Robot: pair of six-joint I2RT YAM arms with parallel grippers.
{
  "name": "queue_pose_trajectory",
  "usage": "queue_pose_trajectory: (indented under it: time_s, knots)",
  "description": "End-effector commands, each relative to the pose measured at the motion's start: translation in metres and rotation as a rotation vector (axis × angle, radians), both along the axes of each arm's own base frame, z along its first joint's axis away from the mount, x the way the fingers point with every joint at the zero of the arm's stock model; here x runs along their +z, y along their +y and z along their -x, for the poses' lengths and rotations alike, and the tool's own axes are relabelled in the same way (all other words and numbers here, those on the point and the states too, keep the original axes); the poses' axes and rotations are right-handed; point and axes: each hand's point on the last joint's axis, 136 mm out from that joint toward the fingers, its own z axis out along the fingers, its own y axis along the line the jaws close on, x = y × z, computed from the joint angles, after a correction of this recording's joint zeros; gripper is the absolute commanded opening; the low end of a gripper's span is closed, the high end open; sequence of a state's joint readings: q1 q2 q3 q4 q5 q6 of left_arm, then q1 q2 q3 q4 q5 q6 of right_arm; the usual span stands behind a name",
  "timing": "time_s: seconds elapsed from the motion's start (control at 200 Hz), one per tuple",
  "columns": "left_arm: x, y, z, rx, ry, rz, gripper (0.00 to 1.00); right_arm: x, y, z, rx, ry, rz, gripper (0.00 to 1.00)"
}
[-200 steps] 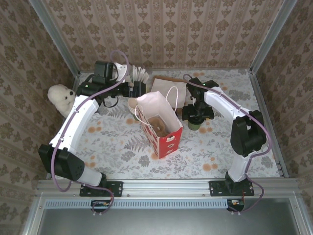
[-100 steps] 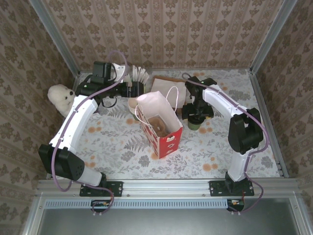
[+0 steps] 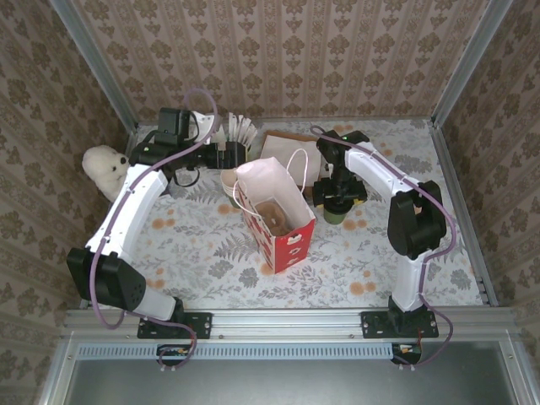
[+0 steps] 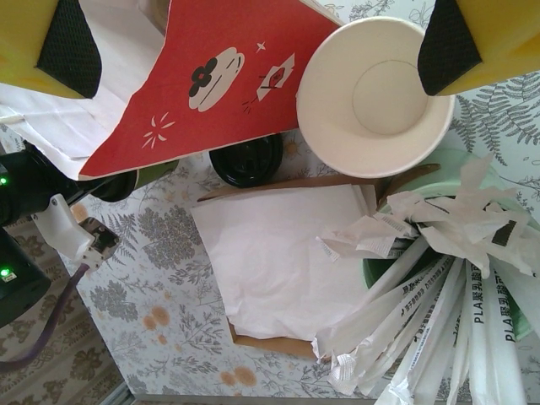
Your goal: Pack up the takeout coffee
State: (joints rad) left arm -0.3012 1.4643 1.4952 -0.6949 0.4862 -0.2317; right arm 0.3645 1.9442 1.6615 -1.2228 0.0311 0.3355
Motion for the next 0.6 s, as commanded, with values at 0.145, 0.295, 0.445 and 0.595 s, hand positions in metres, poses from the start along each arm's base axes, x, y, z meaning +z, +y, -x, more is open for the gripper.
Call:
queue_pose_trajectory:
  time_s: [0.145,0.295,0.445,0.595]
  knots:
    - [-0.001,-0.001,0.002,-0.014,0.009,0.016,1.0,0.001,-0.003,-0.001,0.005,0.008,0.019,1.0]
    - [-0.001,-0.001,0.003,-0.016,0.012,0.02,1.0,0.004,-0.003,-0.003,-0.001,-0.01,0.009,0.96]
    - [-0.001,-0.001,0.004,-0.016,0.013,0.022,1.0,0.007,-0.004,-0.003,-0.005,-0.021,0.011,0.82]
    - [0.001,0.001,0.005,-0.011,0.004,0.022,1.0,0.017,-0.005,-0.002,0.0,-0.055,-0.001,0.8]
